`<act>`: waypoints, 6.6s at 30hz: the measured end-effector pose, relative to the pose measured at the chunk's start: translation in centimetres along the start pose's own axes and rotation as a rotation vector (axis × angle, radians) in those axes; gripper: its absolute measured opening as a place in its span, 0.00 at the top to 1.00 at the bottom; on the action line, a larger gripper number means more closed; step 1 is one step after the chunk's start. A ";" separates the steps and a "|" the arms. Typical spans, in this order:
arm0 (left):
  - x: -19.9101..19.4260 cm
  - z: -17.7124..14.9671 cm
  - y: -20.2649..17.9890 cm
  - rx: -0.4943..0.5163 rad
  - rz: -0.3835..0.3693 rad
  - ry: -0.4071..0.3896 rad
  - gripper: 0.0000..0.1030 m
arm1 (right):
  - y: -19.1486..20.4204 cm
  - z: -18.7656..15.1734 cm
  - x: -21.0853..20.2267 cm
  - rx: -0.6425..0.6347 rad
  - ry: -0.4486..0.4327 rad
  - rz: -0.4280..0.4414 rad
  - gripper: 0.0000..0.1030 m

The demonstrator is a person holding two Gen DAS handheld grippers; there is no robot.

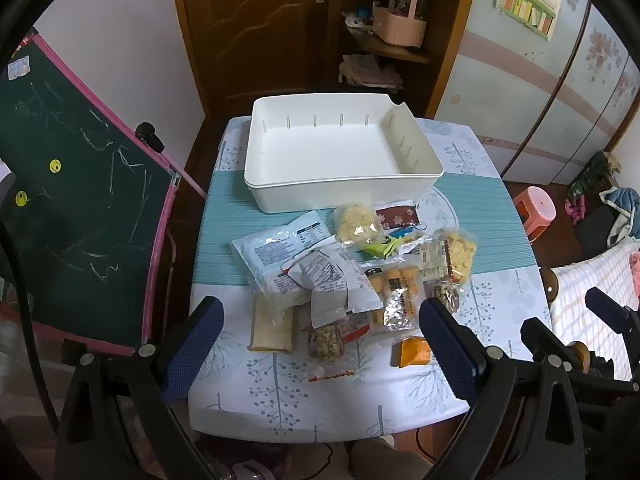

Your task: Organize snacks

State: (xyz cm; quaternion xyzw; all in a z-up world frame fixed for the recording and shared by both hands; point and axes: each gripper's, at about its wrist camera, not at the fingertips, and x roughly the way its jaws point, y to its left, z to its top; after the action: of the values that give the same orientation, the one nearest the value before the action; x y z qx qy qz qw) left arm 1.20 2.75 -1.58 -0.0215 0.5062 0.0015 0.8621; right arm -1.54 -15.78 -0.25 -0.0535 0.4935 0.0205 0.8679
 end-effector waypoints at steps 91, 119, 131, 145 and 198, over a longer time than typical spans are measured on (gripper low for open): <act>24.9 1.2 0.7 -0.312 0.042 0.538 0.05 | -5.6 5.2 30.0 0.116 0.473 0.099 0.24; 9.1 6.7 3.6 -0.159 -0.003 0.095 0.50 | -6.0 8.2 17.5 0.168 0.290 0.148 0.43; 5.3 15.2 4.7 -0.112 -0.061 -0.192 0.49 | -1.6 16.2 9.6 0.053 0.069 0.188 0.43; 16.7 22.3 5.4 -0.091 -0.020 -0.122 0.48 | 2.5 25.1 15.7 -0.032 0.030 0.185 0.43; 20.4 20.7 2.8 -0.126 0.015 -0.035 0.12 | 2.9 22.5 22.9 -0.151 0.030 0.256 0.15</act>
State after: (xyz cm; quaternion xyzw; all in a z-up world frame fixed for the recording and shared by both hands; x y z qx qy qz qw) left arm 29.13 5.94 -9.41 -0.0722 0.4903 0.0401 0.8677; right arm 29.11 -10.74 -8.70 -0.0558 0.5063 0.1672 0.8442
